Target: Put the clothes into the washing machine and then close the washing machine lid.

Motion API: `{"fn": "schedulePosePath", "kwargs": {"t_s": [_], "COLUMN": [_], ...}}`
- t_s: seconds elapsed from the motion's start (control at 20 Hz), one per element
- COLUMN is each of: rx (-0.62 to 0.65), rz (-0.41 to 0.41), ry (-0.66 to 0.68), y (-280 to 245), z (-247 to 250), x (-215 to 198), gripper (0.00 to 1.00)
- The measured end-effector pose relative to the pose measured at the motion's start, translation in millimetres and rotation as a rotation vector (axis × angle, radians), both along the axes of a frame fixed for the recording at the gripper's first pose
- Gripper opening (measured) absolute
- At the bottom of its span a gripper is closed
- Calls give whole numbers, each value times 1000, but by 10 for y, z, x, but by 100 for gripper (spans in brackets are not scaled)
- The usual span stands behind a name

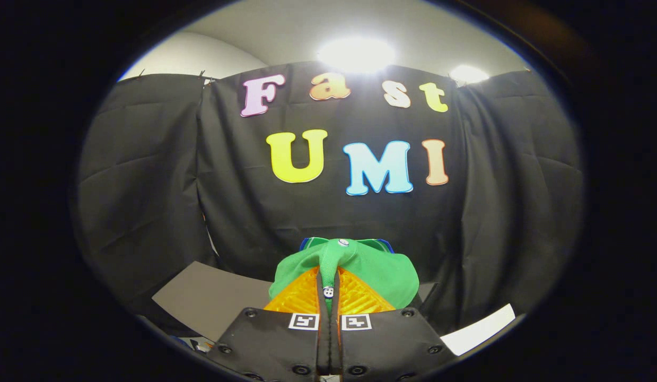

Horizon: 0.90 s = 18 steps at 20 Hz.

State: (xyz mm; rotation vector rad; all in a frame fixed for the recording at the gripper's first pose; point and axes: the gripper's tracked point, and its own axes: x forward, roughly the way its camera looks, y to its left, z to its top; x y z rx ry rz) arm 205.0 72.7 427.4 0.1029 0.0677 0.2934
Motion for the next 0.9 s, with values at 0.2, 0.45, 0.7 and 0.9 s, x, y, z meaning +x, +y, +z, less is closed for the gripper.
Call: {"fn": "schedulePosePath", "kwargs": {"t_s": [0.2, 0.45, 0.7, 0.9], "rx": [2, -2, -8, -15], "rz": [-36, -63, -56, -46], "ry": [27, 63, 122, 182], "y": [-308, -528, -575, -582], "z": [-204, -486, -902, -1327], "x": [93, 262, 416, 541], "gripper": [2, 2, 2, 2]}}
